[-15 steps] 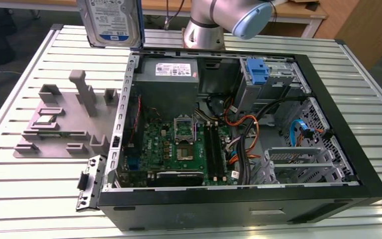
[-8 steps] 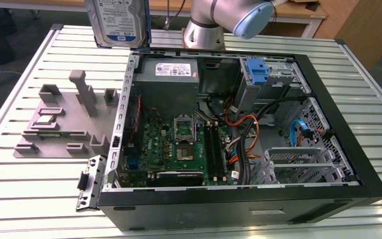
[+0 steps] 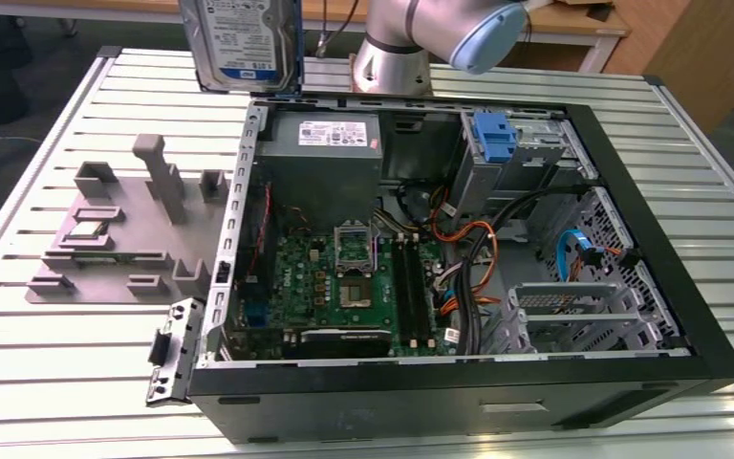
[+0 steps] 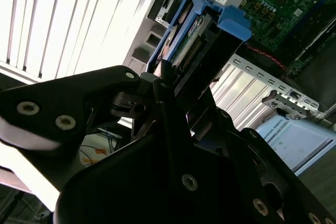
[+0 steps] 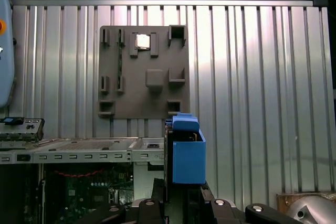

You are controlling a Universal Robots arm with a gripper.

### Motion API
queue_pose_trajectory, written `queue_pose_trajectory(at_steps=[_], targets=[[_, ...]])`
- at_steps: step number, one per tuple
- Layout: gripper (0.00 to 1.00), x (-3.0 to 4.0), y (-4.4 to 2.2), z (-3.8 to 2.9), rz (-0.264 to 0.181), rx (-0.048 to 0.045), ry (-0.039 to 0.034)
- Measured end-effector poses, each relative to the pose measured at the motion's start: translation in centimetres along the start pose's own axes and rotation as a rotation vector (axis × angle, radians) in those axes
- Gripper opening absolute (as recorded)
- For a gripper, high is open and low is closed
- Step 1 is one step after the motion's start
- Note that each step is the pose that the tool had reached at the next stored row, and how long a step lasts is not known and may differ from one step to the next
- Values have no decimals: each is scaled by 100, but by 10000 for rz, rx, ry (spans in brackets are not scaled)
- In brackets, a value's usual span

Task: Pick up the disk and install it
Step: 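Pick up the disk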

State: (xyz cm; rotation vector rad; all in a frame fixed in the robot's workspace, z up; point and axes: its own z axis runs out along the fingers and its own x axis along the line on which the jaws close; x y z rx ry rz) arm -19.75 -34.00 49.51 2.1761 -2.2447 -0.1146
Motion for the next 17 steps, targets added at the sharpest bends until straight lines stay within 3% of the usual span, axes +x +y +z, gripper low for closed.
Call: queue_pose_trajectory(at_steps=[17], targets=[[35, -7, -219, -10, 0, -1, 1]])
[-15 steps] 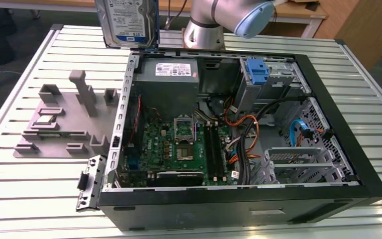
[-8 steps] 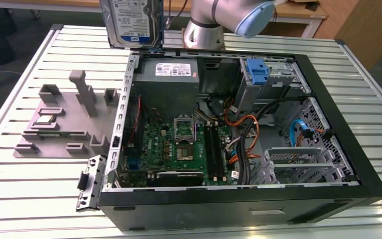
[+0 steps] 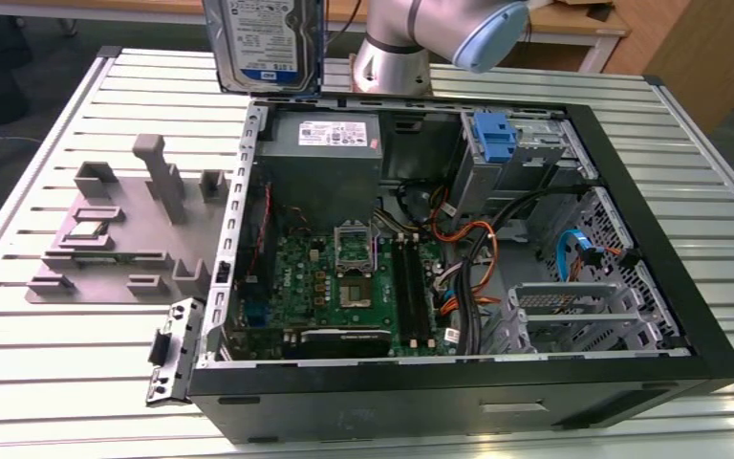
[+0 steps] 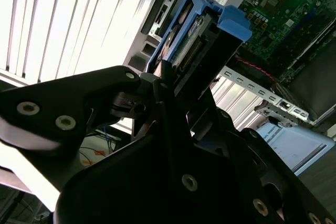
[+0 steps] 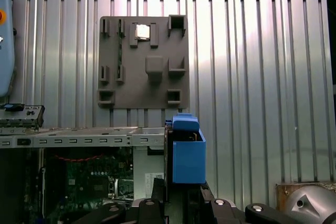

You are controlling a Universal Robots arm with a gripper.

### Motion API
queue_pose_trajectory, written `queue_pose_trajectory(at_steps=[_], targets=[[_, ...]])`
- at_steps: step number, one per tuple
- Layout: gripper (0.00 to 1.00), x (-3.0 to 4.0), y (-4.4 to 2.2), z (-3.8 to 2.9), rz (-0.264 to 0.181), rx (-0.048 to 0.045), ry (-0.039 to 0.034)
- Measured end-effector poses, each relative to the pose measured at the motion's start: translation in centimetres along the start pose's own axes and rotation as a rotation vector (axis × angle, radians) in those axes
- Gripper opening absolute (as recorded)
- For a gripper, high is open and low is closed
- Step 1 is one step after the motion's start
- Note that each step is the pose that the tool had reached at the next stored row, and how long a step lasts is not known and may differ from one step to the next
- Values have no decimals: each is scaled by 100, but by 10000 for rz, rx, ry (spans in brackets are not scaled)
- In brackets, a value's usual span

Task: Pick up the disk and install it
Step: 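Pick up the disk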

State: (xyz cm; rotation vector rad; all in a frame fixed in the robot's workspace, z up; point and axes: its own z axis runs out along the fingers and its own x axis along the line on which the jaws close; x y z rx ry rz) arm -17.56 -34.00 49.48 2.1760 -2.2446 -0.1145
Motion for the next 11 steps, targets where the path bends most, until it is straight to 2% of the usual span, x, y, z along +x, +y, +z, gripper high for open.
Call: queue_pose_trajectory(at_steps=[11], targets=[[35, -3, -98, -4, 0, 0, -1]])
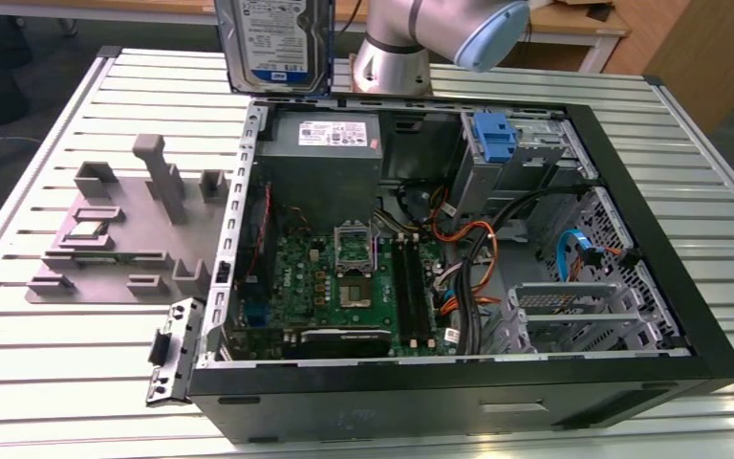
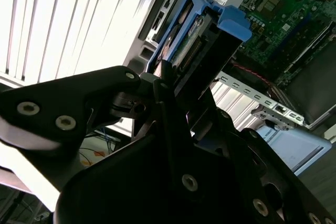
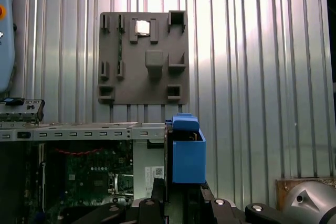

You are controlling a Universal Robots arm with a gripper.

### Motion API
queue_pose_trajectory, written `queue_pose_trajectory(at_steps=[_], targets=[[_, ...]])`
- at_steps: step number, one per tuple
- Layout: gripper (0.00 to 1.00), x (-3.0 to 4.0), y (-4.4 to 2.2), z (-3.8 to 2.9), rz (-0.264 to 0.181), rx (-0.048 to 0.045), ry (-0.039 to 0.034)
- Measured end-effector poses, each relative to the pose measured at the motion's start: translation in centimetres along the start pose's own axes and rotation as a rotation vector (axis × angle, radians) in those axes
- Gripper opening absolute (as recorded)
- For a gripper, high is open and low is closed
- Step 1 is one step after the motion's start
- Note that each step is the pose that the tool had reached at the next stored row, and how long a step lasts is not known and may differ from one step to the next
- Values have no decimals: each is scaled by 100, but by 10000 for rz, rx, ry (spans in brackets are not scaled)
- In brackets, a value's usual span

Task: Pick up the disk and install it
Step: 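Pick up the disk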

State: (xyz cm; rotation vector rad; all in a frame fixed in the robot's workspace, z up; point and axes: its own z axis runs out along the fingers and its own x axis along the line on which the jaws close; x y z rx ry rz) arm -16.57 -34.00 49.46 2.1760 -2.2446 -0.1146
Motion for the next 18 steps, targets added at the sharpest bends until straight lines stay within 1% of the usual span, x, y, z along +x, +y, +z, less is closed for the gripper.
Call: queue_pose_trajectory(at_steps=[7, 18], targets=[[35, -3, -96, -4, 0, 0, 0], [35, -10, -311, -14, 0, -4, 0]])
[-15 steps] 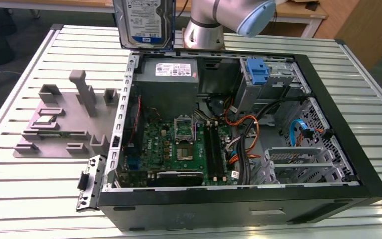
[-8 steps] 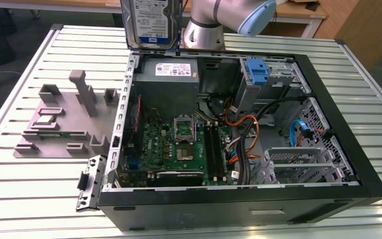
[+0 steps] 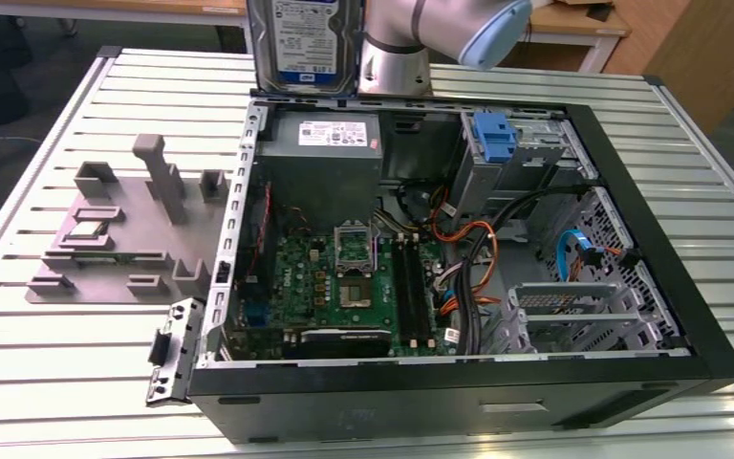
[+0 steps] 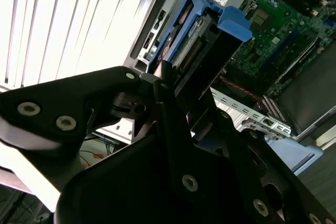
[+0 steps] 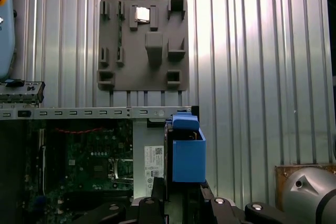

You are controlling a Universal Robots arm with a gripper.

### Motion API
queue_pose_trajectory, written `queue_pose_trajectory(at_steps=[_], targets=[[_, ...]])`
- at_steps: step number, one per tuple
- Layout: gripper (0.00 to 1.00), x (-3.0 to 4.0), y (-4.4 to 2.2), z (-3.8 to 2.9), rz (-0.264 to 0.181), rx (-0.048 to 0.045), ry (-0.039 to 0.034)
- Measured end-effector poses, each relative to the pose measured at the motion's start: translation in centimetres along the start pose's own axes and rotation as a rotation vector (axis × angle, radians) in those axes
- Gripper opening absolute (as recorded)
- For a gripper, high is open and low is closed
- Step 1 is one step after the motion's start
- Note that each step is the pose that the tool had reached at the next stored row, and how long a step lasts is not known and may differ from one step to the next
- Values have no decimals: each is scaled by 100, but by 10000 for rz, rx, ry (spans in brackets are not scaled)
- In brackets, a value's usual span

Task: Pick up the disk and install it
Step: 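Pick up the disk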

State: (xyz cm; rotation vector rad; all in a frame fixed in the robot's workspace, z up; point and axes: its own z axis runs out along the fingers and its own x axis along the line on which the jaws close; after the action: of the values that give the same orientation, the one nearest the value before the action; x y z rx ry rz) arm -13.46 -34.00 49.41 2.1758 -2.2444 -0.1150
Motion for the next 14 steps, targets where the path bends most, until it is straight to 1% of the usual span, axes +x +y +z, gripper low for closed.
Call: queue_pose_trajectory(at_steps=[7, 14], targets=[[35, -4, -120, -5, 0, -1, 0], [35, -6, -206, -9, 0, -1, 0]])
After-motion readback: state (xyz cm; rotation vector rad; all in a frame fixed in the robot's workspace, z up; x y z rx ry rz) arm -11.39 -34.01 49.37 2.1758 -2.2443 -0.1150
